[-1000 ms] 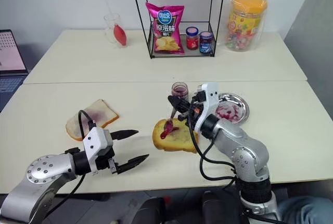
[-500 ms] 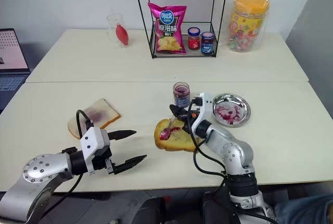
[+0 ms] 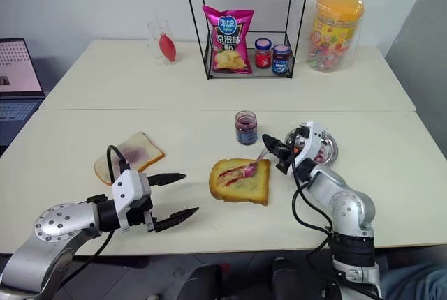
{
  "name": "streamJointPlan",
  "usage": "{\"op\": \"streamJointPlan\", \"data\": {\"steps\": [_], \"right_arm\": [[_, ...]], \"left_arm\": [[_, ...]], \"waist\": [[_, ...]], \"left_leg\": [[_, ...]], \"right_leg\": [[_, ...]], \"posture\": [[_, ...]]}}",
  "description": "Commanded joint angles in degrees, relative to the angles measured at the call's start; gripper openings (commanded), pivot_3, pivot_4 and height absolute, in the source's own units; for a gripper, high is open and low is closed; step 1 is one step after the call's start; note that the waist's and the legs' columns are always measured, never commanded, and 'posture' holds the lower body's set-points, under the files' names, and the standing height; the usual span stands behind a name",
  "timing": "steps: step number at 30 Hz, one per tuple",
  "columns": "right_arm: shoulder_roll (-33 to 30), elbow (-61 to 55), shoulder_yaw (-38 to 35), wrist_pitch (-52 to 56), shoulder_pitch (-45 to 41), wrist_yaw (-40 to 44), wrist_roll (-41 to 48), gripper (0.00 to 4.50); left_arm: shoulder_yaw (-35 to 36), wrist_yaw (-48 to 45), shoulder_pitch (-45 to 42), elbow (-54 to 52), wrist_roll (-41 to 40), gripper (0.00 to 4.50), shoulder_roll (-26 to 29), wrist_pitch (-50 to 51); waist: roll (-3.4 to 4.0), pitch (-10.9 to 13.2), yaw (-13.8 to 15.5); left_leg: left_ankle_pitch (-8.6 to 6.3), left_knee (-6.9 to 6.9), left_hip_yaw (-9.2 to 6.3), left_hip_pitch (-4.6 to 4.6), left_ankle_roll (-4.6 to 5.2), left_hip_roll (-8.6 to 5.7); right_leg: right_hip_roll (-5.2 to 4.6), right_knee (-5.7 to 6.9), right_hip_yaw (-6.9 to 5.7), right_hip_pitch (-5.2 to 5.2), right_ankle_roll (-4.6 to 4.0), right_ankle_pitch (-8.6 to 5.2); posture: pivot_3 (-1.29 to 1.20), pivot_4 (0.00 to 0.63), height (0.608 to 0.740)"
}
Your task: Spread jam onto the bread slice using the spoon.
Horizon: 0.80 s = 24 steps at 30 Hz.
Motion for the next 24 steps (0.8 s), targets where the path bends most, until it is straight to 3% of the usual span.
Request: {"op": "streamJointPlan", "data": {"steps": [1,5,11,18,24], "right_arm": [[3.9,-4.1,-0.3,2.6,-2.9,-4.0,6.8,0.02],[6.0,-2.9,1.3,1.8,-3.9,-5.8,5.8,0.02],[9.5,7.0,6.7,-4.7,-6.1,-5.6,-3.8,0.02],[7.7,9.0,4.1,-6.0,-5.3,-5.9,-5.5,0.02],[2.9,6.5,-1.6,-2.5,-3.1,-7.0,-1.9,0.02]], "left_arm": [[0.2,-0.7,-0.2,-0.6,0.3,4.5,0.5,-1.7],[0.0,-0.8,-0.3,-0.4,0.4,4.5,0.4,-2.0],[-0.6,-1.2,-0.6,0.3,1.0,4.5,0.2,-2.8],[-1.4,-1.1,-0.3,0.8,1.6,4.5,-0.1,-3.9],[-1.8,-1.1,-0.6,0.7,1.7,4.5,-0.1,-4.0]], "waist": [[0.01,0.0,-0.3],[0.01,0.0,-0.5],[0.0,0.0,-0.5],[-0.01,0.0,-0.4],[-0.02,0.0,-0.1]], "left_leg": [[0.0,-0.01,-0.01,0.0,0.0,0.03],[0.0,-0.05,-0.01,0.01,0.0,0.08],[0.0,-0.04,0.02,0.01,0.0,0.07],[0.0,-0.07,0.02,-0.02,0.0,0.06],[0.0,-0.03,0.01,-0.01,0.0,0.02]], "right_leg": [[0.03,0.01,0.0,-0.01,0.0,0.0],[0.09,0.04,-0.01,-0.05,-0.01,0.0],[0.07,0.01,0.01,-0.05,-0.01,-0.01],[0.06,0.0,0.01,-0.08,-0.02,-0.01],[0.02,0.0,0.0,-0.03,-0.01,0.0]], "posture": [[0.0,0.15,0.74],[0.0,0.15,0.74],[0.0,0.15,0.74],[0.0,0.15,0.74],[0.0,0.15,0.74]]}}
